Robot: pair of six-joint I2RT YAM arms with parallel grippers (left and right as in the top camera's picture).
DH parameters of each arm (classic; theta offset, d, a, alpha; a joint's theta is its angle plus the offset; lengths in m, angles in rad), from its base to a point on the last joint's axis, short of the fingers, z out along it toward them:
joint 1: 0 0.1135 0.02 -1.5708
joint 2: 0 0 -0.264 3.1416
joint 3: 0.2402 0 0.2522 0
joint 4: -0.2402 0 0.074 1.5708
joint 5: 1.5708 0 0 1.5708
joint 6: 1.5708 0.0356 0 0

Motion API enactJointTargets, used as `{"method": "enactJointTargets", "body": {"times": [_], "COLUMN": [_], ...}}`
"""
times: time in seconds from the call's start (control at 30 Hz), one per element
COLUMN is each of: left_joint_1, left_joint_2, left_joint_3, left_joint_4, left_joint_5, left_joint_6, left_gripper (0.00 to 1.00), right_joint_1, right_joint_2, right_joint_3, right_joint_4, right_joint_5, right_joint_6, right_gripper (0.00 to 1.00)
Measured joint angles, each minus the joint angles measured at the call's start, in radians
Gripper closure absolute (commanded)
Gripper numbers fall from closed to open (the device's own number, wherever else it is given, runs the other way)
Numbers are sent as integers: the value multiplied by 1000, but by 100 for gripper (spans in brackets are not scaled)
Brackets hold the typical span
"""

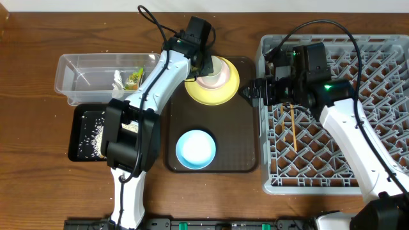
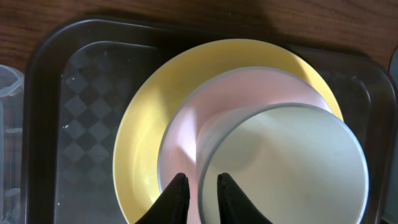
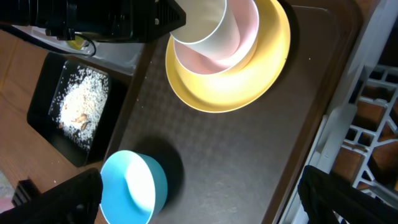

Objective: Sort waste into correct bins and load items into the dishwasher rack
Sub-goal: 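Lower the left gripper onto the white cup rim and grasp it, then lift the white cup with the left gripper toward the dish rack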

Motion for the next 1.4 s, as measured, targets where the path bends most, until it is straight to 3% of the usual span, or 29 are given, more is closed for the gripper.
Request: {"method": "enactJointTargets", "body": {"times": [0.33, 0.5, 0.97, 1.1, 1.4], "left_joint_1": [-1, -1, 29, 79, 267], "left_joint_2": [0, 0, -23, -117, -334], "left_joint_3": [0, 0, 0, -1, 1], "left_joint_4": [-24, -30, -31, -42, -182], "left_joint_5": [4, 5, 34, 167, 730], "left_joint_6": [0, -2, 0, 0, 38], "left_gripper": [85, 94, 94, 94, 94], "right_joint_1": [0, 0, 0, 0, 0], "right_joint_2": [0, 0, 0, 0, 0], "right_joint_3": [0, 0, 0, 0, 0], "right_joint_4": [0, 0, 0, 0, 0], "right_joint_5": [0, 0, 0, 0, -1], "right_joint_6": [0, 0, 0, 0, 0], "right_gripper": [1, 1, 1, 1, 1]}}
